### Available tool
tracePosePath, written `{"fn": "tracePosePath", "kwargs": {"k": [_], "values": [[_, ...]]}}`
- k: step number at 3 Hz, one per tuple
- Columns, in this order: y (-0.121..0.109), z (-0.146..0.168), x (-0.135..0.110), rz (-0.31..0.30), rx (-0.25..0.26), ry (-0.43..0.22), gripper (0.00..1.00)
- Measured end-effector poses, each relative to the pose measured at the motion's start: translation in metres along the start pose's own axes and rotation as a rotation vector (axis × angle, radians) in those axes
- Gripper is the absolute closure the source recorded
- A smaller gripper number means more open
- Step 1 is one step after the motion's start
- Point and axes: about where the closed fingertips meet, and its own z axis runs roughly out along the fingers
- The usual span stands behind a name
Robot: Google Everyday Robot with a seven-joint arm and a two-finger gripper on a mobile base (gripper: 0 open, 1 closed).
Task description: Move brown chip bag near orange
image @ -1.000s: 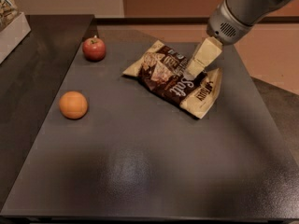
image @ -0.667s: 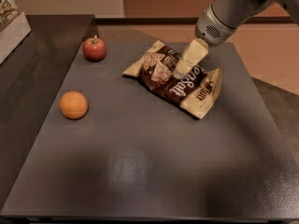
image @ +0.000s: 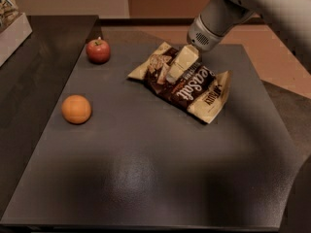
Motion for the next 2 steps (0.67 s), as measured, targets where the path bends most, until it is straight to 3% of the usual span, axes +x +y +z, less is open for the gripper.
{"fn": "tracePosePath", "kwargs": {"k": [2], "values": [[-0.012,0.026,0.002,0.04,0.01,0.024,0.0]]}}
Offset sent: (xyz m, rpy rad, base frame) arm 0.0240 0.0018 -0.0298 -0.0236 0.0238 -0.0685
